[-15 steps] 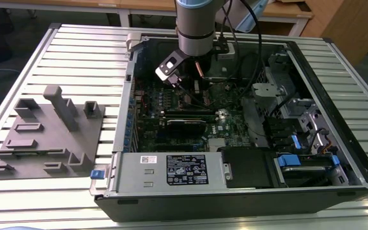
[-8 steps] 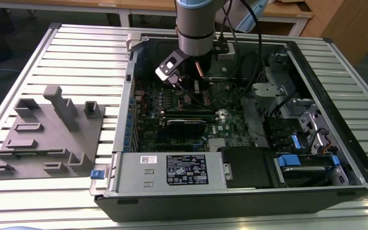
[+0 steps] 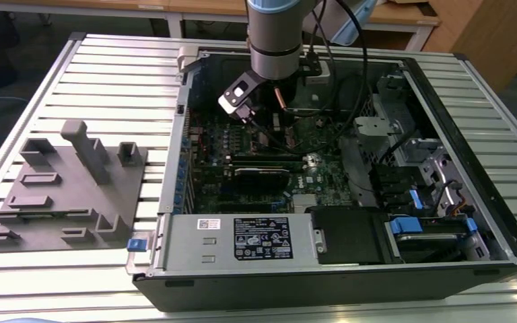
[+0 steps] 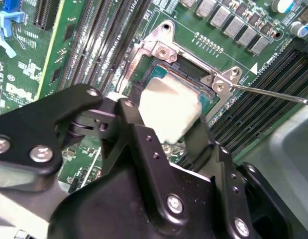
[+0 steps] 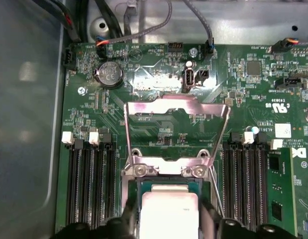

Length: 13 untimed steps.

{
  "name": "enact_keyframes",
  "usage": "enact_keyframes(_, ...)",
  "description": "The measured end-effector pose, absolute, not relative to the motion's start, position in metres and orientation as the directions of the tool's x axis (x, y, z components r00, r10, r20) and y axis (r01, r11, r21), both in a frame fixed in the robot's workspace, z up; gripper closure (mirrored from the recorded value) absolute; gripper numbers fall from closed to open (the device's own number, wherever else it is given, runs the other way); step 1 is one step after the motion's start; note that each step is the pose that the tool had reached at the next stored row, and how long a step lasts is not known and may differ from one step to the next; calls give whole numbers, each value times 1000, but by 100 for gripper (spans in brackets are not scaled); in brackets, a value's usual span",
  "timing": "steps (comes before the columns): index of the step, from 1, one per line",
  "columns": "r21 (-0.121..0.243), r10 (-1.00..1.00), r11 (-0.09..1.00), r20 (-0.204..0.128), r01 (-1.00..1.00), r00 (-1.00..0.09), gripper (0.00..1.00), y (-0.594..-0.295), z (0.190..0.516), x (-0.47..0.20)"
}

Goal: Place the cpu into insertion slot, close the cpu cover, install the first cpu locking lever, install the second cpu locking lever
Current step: 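Place the cpu into insertion slot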

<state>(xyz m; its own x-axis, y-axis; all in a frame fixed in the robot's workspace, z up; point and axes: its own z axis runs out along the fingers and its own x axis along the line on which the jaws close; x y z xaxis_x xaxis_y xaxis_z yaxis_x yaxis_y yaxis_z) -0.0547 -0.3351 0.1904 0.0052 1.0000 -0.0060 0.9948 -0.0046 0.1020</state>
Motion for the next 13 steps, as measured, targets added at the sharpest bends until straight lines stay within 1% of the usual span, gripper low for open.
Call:
enact_keyframes(1,102,1000,-5,-7,995,5,40,-335,191,-55)
enact_keyframes(2,101,1000,-4,-8,995,5,40,-335,191,-55)
enact_keyframes(3,101,1000,-4,-8,995,5,33,-335,191,-55)
enact_keyframes(8,101,1000,-4,-8,995,5,33,-335,193,-55)
enact_keyframes(13,101,1000,-4,-8,995,5,33,-335,205,-55)
